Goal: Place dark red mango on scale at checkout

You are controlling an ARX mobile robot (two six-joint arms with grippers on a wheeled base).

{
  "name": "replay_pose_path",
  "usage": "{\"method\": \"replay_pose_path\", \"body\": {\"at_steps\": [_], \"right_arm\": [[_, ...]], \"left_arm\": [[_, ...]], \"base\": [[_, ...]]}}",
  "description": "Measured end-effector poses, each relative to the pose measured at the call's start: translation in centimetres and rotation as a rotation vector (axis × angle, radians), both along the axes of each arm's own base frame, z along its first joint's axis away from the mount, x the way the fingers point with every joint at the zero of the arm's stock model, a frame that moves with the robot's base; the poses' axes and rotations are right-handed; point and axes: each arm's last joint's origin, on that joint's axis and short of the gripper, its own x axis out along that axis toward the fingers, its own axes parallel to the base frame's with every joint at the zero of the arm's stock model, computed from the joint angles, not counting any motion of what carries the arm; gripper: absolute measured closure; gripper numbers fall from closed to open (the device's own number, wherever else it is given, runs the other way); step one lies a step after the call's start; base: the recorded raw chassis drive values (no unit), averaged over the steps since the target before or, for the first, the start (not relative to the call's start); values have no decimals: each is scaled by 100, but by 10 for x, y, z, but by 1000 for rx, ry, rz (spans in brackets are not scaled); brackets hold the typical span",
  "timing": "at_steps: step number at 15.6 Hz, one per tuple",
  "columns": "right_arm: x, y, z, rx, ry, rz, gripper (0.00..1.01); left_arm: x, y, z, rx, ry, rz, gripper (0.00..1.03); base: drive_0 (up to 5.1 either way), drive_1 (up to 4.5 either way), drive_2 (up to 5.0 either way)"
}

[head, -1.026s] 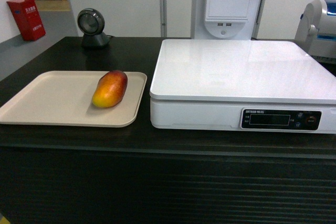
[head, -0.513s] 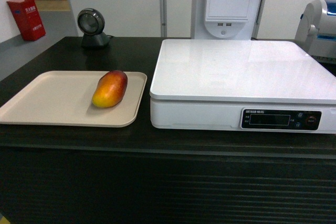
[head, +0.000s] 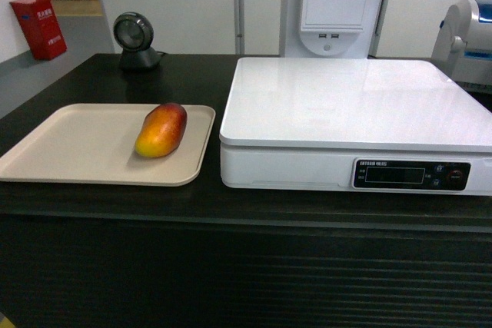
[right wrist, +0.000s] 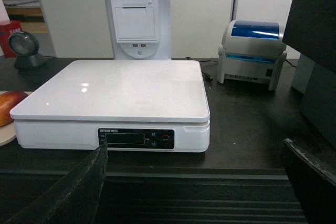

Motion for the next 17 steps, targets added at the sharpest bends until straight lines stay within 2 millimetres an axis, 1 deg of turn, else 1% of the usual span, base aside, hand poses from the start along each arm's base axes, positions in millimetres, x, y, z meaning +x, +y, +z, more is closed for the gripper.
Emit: {"method": "replay_pose_path", "body": {"at_steps": [2, 3, 4, 7, 9, 10, 12, 14, 15, 17], "right_arm": [[0, 0, 0, 0, 0, 0, 3], [0, 0, 0, 0, 0, 0, 3], [0, 0, 0, 0, 0, 0, 3], [0, 0, 0, 0, 0, 0, 3], [0, 0, 0, 0, 0, 0, 3], [0, 0, 0, 0, 0, 0, 3], [0, 0, 0, 0, 0, 0, 3], [0, 0, 0, 0, 0, 0, 3], [0, 0, 0, 0, 0, 0, 3], [0, 0, 0, 0, 0, 0, 3]], "left_arm": [[33, -5, 16, 7, -39, -44, 5], [54, -7, 23, 17, -45, -70, 5], [78, -9, 25, 24, -16, -93, 5], [151, -13, 11, 27, 180, -155, 5], [194, -14, -3, 28, 284, -156, 5], [211, -16, -12, 30, 327, -161, 5], [237, -19, -24, 41, 396, -176, 5], [259, -20, -30, 38, 422, -183, 5], [268, -20, -30, 27, 439, -196, 5], [288, -18, -22, -2, 449, -205, 5]], "base": [[0, 0, 0], [0, 0, 0], [0, 0, 0], [0, 0, 0], [0, 0, 0], [0, 0, 0], [0, 0, 0], [0, 0, 0], [0, 0, 0], [0, 0, 0]]}}
